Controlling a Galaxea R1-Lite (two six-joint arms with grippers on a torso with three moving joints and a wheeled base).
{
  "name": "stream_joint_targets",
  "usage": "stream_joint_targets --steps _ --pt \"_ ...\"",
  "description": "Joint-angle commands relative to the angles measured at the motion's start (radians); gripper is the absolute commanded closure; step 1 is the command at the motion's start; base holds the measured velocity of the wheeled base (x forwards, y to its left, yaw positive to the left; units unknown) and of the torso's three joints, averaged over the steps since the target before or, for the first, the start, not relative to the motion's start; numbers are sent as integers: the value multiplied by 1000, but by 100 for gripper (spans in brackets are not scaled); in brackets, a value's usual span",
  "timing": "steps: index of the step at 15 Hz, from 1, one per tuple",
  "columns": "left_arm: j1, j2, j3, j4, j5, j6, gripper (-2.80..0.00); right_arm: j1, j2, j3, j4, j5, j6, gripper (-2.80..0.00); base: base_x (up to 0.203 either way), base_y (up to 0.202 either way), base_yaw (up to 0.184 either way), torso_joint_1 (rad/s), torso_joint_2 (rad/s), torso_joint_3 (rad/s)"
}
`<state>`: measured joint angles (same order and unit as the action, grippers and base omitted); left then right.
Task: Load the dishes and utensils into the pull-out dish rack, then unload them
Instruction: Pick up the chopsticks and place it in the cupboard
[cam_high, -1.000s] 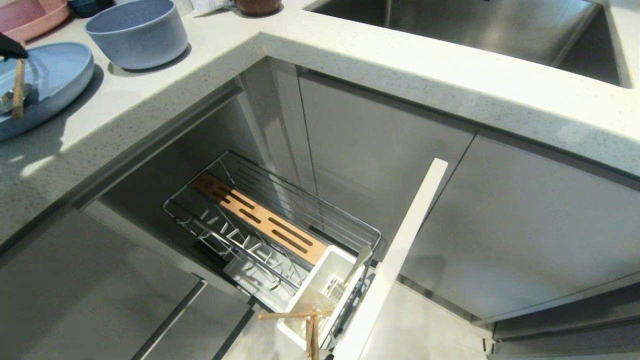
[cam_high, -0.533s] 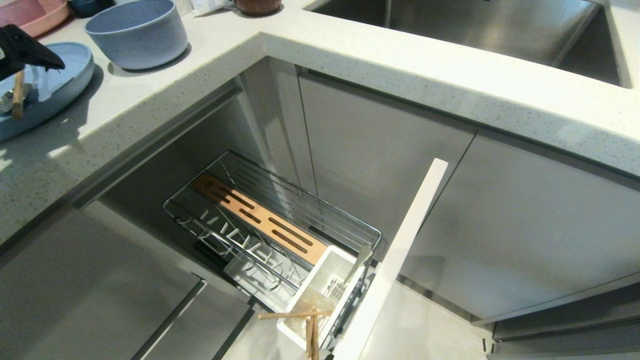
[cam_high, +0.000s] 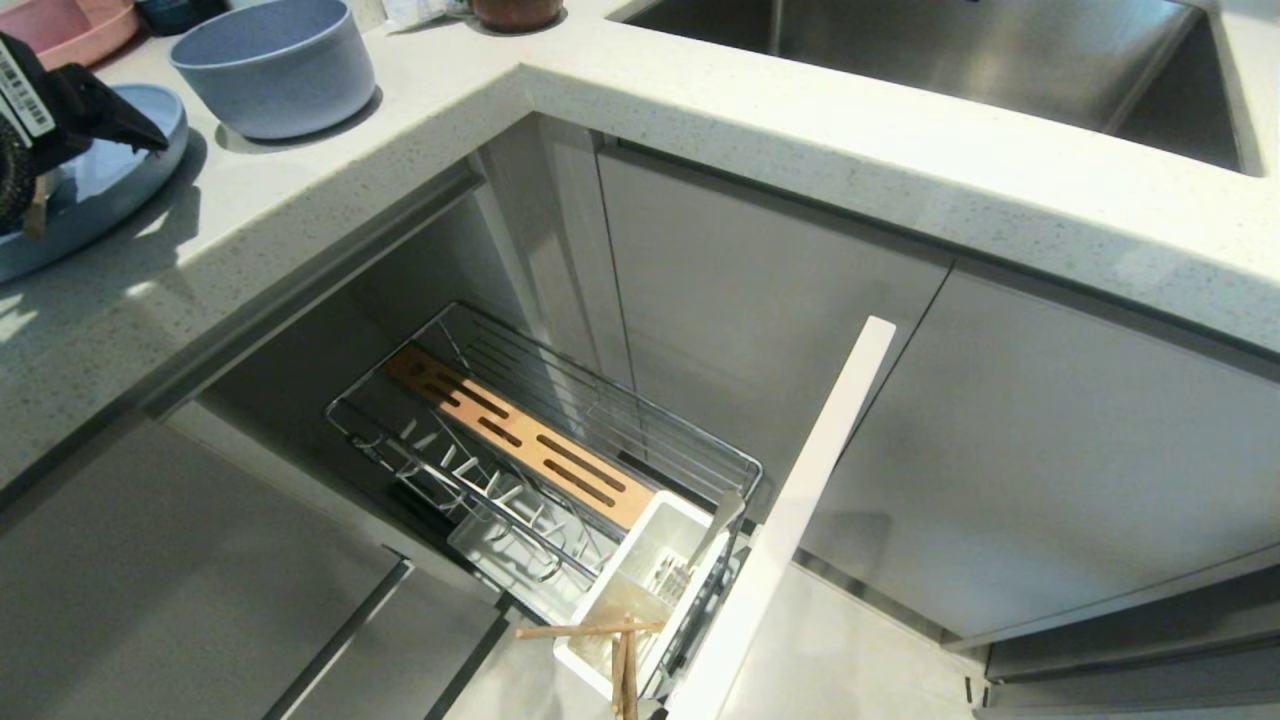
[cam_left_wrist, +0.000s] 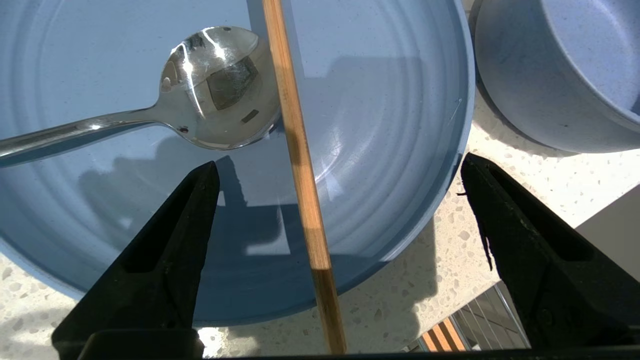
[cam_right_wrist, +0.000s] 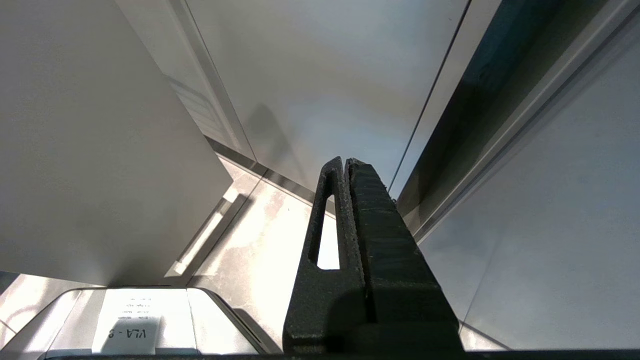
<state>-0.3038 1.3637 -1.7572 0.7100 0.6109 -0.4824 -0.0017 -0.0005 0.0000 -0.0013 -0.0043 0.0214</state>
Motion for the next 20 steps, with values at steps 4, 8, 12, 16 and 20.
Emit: stream_joint_targets --steps 4,8,12,16,20 --pt "1 6 3 5 4 -4 -280 0 -4 2 0 0 1 0 0 0 0 0 0 0" --pt "0 8 4 5 4 -4 0 0 -3 2 0 0 2 0 0 0 0 0 0 0" --pt "0 6 1 5 4 -4 0 0 -3 2 0 0 0 0 0 0 0 0 0 0" --pt "0 3 2 5 4 -4 0 0 -3 2 0 0 0 0 0 0 0 0 0 0" --pt "0 1 4 5 4 -4 0 0 -4 2 0 0 0 0 0 0 0 0 0 0"
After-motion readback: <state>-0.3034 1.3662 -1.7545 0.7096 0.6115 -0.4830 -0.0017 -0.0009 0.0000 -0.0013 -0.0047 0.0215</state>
